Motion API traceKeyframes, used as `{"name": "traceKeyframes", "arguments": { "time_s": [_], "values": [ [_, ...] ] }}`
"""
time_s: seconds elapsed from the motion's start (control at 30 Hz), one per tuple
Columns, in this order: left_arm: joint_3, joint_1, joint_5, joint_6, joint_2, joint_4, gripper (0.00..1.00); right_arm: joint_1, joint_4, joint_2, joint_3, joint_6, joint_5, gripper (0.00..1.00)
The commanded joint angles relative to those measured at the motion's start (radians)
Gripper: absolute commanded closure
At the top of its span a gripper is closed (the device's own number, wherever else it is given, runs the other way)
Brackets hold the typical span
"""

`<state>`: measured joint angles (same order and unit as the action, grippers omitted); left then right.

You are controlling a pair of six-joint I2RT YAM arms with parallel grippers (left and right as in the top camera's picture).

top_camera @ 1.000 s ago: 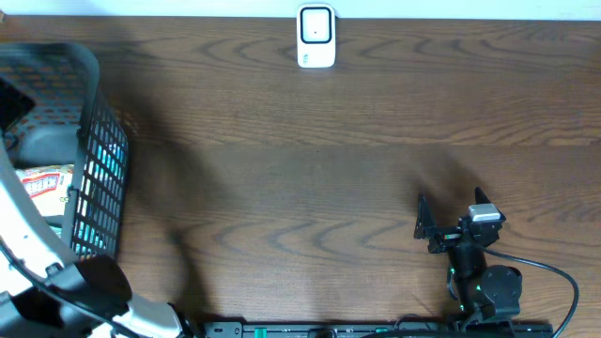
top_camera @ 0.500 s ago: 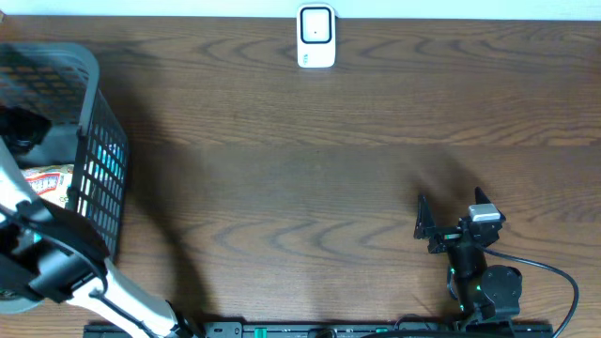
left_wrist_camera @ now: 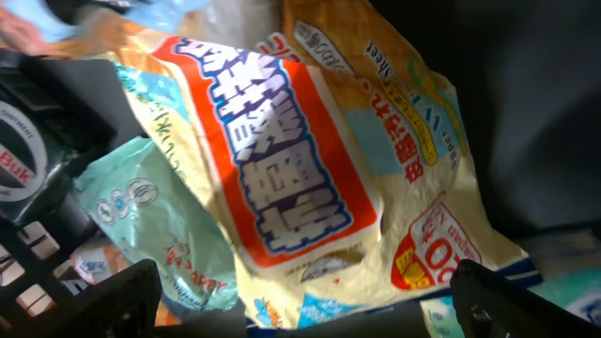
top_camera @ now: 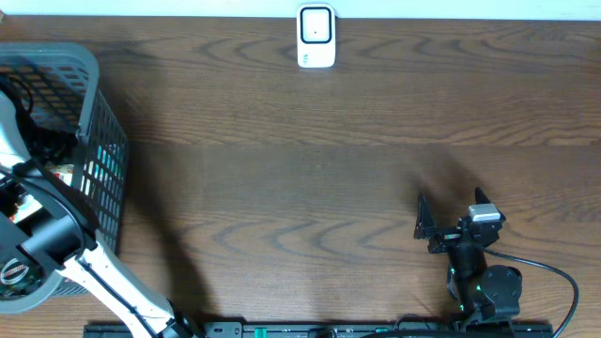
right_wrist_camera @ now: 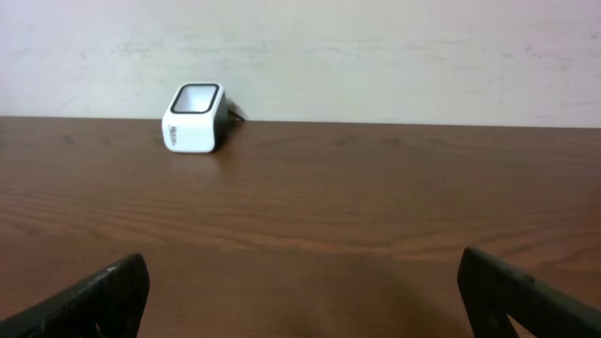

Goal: Scan the item barcode
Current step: 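Grasp the yellow snack bag in the basket with the left gripper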

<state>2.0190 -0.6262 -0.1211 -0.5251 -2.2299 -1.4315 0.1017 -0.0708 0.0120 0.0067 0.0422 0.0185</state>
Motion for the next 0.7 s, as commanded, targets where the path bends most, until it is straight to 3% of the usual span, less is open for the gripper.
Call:
{"name": "traceKeyframes", "arguments": {
  "time_s": [0.0, 0.13, 0.67],
  "values": [
    [-0.007, 0.006, -0.024, -0.024, -0.026, -0.002, 0.02, 0.007, -0.005, -0.006, -0.001, 0.013, -0.001, 0.01],
    [-0.023, 0.006, -0.113, -0.068, -0.028, -0.008, 0.02, 0.007, -0.005, -0.006, -0.001, 0.013, -0.001, 0.01],
    [-0.077, 0.005, -0.094, -0.097, -0.025, -0.027, 0.03, 0.007, -0.005, -0.006, -0.001, 0.013, -0.001, 0.01]
  ]
}}
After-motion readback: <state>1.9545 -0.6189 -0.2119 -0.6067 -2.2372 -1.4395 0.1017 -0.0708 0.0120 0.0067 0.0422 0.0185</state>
